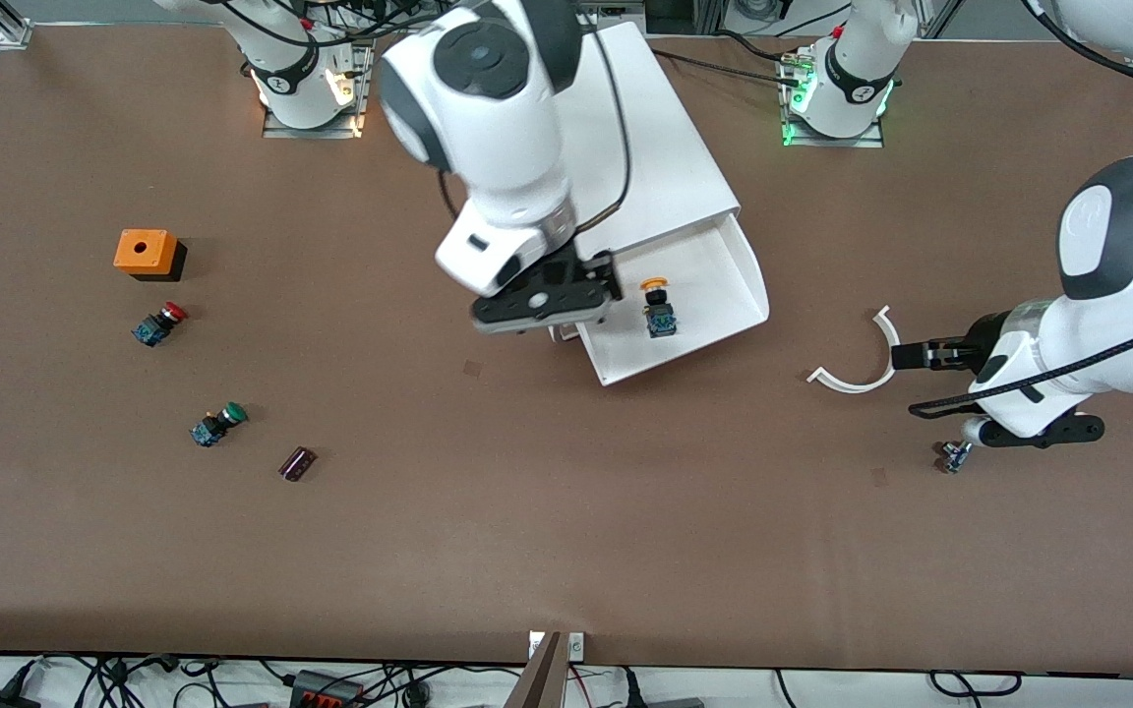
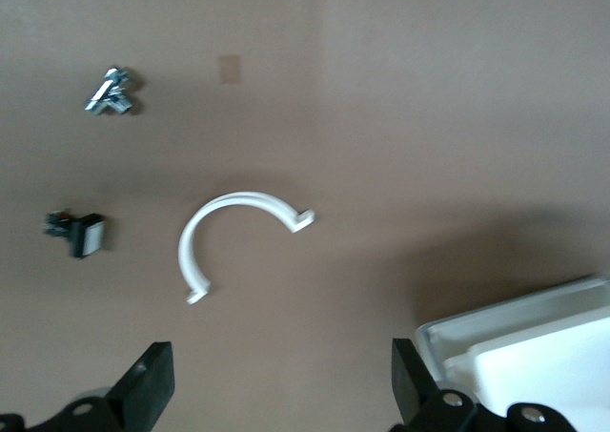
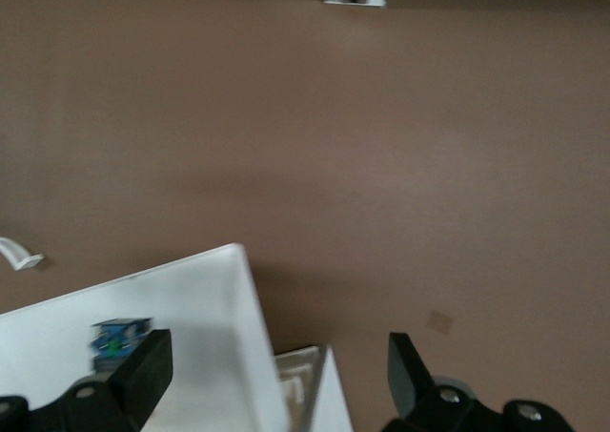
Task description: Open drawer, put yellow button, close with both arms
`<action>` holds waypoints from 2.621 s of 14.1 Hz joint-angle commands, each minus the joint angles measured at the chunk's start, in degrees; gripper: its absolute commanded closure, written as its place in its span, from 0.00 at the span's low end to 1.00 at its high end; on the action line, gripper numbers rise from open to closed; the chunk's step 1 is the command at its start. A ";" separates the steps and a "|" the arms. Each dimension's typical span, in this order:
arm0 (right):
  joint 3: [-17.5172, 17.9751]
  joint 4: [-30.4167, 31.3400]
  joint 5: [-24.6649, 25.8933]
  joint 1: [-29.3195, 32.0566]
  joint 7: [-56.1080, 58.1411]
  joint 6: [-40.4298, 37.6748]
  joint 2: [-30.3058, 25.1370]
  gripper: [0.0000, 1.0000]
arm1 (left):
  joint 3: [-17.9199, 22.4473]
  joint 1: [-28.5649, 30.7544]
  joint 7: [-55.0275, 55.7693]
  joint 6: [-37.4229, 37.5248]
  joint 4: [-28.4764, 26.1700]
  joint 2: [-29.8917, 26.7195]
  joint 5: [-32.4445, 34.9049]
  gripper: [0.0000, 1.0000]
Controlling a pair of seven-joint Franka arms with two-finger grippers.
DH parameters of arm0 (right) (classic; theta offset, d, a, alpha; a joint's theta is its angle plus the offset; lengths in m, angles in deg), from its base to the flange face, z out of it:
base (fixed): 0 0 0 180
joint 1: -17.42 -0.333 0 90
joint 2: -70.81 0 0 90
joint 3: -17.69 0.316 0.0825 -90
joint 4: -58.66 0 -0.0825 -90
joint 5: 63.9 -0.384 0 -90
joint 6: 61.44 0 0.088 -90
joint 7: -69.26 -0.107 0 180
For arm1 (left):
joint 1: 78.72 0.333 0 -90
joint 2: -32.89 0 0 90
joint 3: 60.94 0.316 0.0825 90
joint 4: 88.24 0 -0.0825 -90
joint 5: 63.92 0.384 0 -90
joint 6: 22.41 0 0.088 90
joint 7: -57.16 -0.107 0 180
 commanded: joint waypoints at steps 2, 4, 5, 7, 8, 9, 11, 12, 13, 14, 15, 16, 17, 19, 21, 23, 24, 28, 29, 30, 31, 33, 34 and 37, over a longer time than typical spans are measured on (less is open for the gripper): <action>1.01 0.29 0.42 8.09 7.27 -5.51 -1.54 0.00 | 0.00 -5.39 10.48 -8.62 -3.63 0.71 -0.80 0.00; 1.01 0.38 0.25 12.84 11.40 -8.58 -1.71 0.00 | 0.00 -8.64 14.88 -12.23 -4.78 1.67 -0.80 0.00; 1.01 0.38 -0.01 15.47 12.81 -10.08 -1.80 0.00 | 0.00 -10.13 17.43 -13.55 -5.22 2.20 -0.72 0.00; 1.01 0.38 -0.10 21.10 16.76 -11.84 -2.06 0.00 | 0.09 -13.21 21.65 -17.76 -7.84 2.56 -0.72 0.00; 1.01 0.38 -0.10 23.30 18.43 -12.89 -2.24 0.00 | 0.09 -14.62 23.50 -19.79 -9.25 2.47 -0.63 0.00; 1.01 0.38 -0.10 25.32 19.14 -14.82 -2.94 0.00 | 0.09 -15.50 25.08 -21.46 -10.31 2.47 -0.63 0.00; 1.01 0.38 -0.02 28.23 19.33 -17.03 -3.73 0.00 | 0.09 -18.22 29.03 -23.49 -11.90 2.47 -0.54 0.00; 1.01 0.38 -0.02 29.28 19.33 -17.30 -4.34 0.00 | 0.09 -19.02 30.71 -23.67 -12.25 2.47 -0.45 0.00; 1.01 0.38 -0.10 30.25 19.41 -17.39 -5.05 0.00 | 0.09 -19.37 31.51 -24.20 -12.86 2.47 -0.28 0.00; 1.01 0.64 -0.19 31.31 19.42 -17.47 -5.92 0.00 | 0.09 -19.81 31.60 -25.42 -13.83 2.30 -0.28 0.00; 1.10 2.47 -0.19 32.36 19.33 -17.30 -7.50 0.00 | 0.09 -20.43 31.78 -26.65 -15.23 1.95 -0.36 0.00; 1.10 5.88 -0.28 33.59 19.24 -16.78 -9.95 0.00 | 0.09 -21.04 32.39 -27.79 -16.72 1.42 -0.37 0.00; 1.19 8.96 -0.28 34.82 19.33 -16.42 -12.41 0.00 | 0.09 -21.14 32.83 -28.76 -18.22 0.72 -0.28 0.00; 1.19 13.71 0.07 36.23 23.52 -14.85 -16.54 0.00 | -0.09 -21.31 32.83 -28.51 -19.54 -0.68 -0.37 0.00; 1.19 18.12 -0.10 38.69 28.10 -11.34 -20.24 0.00 | -1.57 -21.58 33.18 -28.33 -22.69 -3.14 -0.45 0.00; 1.36 21.63 -0.19 41.24 30.30 -10.71 -23.23 0.00 | -2.19 -22.01 33.53 -28.42 -26.65 -6.13 -0.63 0.00; 1.62 23.30 -0.19 42.47 31.88 -10.53 -24.46 0.00 | -4.02 -21.58 33.88 -28.51 -27.97 -6.84 -0.63 0.00; 1.80 31.04 -0.11 43.88 33.74 -8.87 -29.65 0.00 | -7.55 -21.75 39.16 -28.77 -28.86 -6.93 -0.63 0.00; 1.80 32.36 0.07 43.88 35.31 -8.69 -30.62 0.00 | -7.73 -21.84 39.25 -28.68 -29.04 -7.02 -0.63 0.00; 1.72 32.55 0.68 43.54 36.72 -8.77 -30.80 0.00 | -8.26 -21.75 39.51 -28.77 -29.56 -7.02 -0.63 0.00; 1.71 32.46 0.95 43.45 37.08 -8.95 -30.80 0.00 | -8.61 -21.75 39.69 -28.77 -29.92 -7.20 -0.63 0.00; 1.80 33.07 1.56 42.66 36.99 -9.47 -31.41 0.00 | -9.05 -21.93 41.00 -28.77 -31.23 -8.16 -0.63 0.00; 1.80 34.99 1.57 42.31 36.21 -9.91 -32.64 0.00 | -10.62 -21.58 41.09 -29.03 -31.67 -8.16 -0.63 0.00; 1.71 43.77 1.65 42.39 36.03 -5.54 -37.91 0.00 | -11.69 -21.49 41.10 -28.86 -31.85 -8.16 -0.63 0.00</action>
